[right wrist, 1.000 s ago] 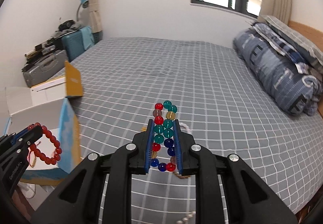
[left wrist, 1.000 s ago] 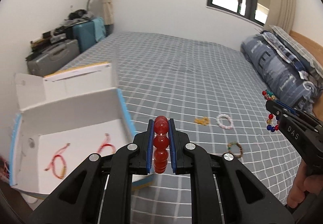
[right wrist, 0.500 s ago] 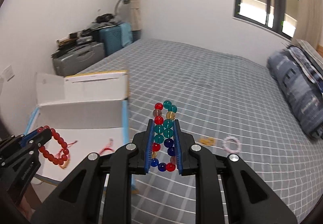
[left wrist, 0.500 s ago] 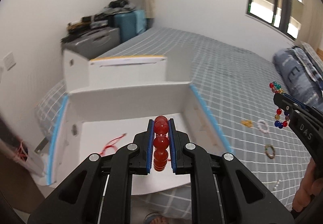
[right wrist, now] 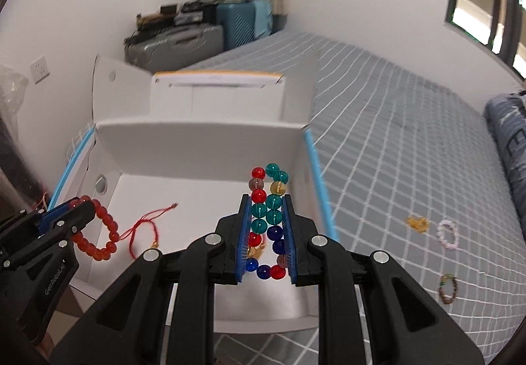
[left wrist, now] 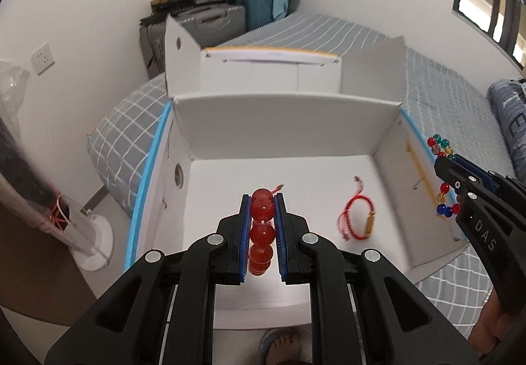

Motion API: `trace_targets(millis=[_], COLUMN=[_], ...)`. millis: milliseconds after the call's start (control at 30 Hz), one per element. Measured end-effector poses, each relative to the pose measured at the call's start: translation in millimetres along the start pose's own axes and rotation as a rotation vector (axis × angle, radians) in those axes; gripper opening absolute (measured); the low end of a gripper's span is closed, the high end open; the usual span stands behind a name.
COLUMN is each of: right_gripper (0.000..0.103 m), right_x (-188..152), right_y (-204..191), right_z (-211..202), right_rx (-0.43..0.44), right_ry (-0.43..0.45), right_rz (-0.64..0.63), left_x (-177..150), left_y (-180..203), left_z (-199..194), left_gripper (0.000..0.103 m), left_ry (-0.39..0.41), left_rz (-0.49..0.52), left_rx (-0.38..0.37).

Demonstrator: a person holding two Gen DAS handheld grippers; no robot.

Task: Organize jewelry
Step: 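Carry both bead bracelets toward the white box, then lower both bead bracelets into the white box and open both tools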

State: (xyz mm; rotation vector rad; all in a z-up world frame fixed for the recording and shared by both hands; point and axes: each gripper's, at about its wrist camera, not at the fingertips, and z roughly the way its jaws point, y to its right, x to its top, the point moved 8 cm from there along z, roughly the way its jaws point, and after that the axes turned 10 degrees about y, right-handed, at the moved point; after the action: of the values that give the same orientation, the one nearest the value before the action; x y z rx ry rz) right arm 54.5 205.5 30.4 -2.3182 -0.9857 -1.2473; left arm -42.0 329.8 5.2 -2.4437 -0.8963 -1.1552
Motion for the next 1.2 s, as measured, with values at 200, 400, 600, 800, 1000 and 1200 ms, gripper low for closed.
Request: trace_targets(millis=[200,400,600,800,1000,1200], right_gripper=[0.017,0.017,0.017,0.017,0.017,0.039], right_x=[-15,-28,-39,-47,-46,-37], right_y=[-13,-24,-24,-25,-24,-19], right_z=[24,47,58,66,65,55], right_rx=[0.033,0.042,0.045,0.049,0.041,0.051], right_ry=[-0.081,-0.173,-0.241,-0.283,-0.284,-0.261], right_rz=[0.007,0.008,0.015,0.016,0.019,0.044], left_x=[-5,-19,-33,-29,-27,-22], left_y=[-4,-7,-9,-8,-7,-10], left_z=[20,47,66,69,73,66], left_gripper=[0.013,0.013,0.013,0.013,0.014,0.02], left_ry=[-0.043,-0.114,-0.17,-0.189,-0.193,-0.177], left_rz=[0.019,0.009,0.012,0.026,0.029,0.012], left_rx=[0.03,0.031,0.042,0.045,0.049,0.054])
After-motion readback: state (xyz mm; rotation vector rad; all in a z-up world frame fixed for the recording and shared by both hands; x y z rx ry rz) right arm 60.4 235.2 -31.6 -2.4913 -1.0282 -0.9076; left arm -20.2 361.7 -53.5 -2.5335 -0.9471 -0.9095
